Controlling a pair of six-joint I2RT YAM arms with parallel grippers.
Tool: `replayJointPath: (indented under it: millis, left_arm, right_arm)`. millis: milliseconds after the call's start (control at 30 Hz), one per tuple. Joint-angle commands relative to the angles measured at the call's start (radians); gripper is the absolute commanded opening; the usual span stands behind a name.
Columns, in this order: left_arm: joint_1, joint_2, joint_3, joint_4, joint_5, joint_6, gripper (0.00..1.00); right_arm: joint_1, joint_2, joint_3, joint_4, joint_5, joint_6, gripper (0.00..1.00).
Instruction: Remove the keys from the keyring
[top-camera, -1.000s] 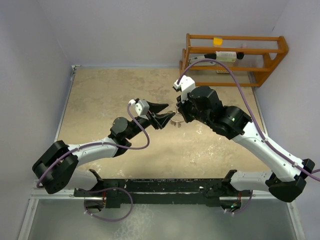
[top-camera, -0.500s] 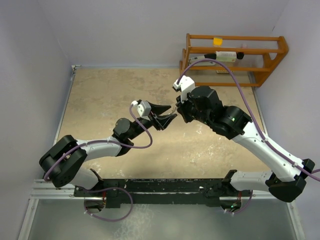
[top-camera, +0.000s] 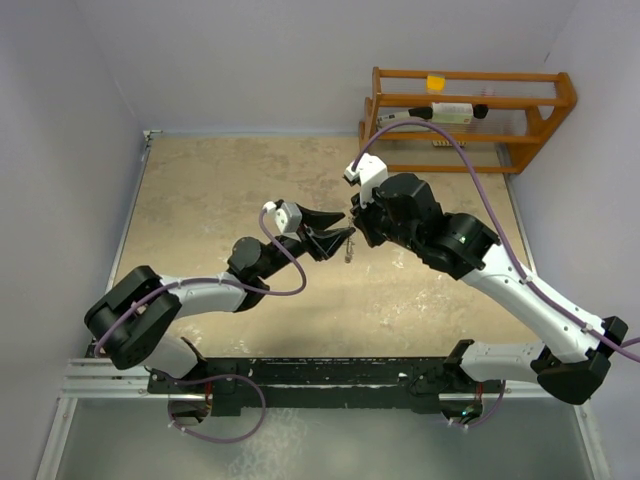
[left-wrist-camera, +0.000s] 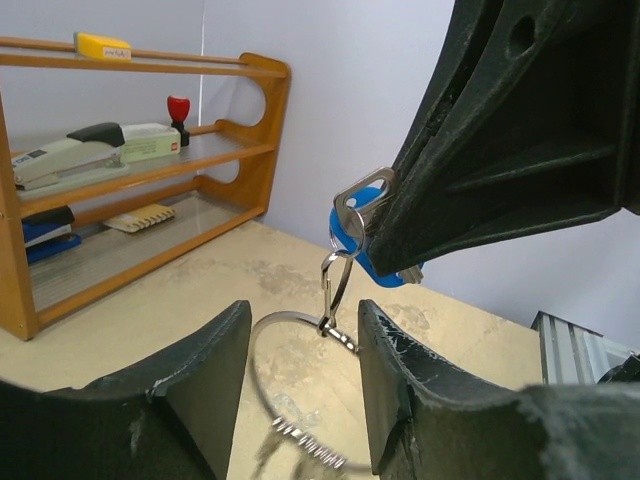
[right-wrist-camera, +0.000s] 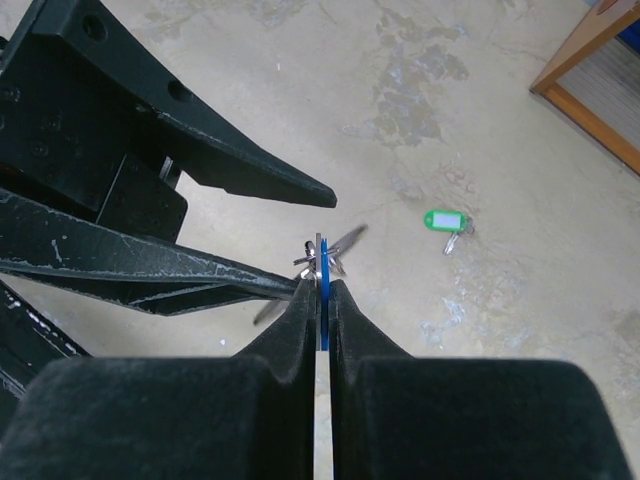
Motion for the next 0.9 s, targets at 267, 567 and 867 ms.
replayJointPath:
  millis: [267,567,867]
  left_arm:
    - [-0.009,0.032,0.039,0.093,-0.014,-0.035,0.44]
    - [-0.02,0.054,0.045,0.121,-0.056,-0.033,0.42]
    - [-0.025,0.07,0.054,0.138,-0.071,-0.031,0.39]
  right_arm:
    - [0.0,-0.005,-0.003,0.064,-0.007,0.006,0.0]
    - [0.0,-0.005,-0.005,0.067,-0.009,0.007,0.0]
    - [0.0,-0.009,-0.011,0.07,-0.015,0.003,0.0]
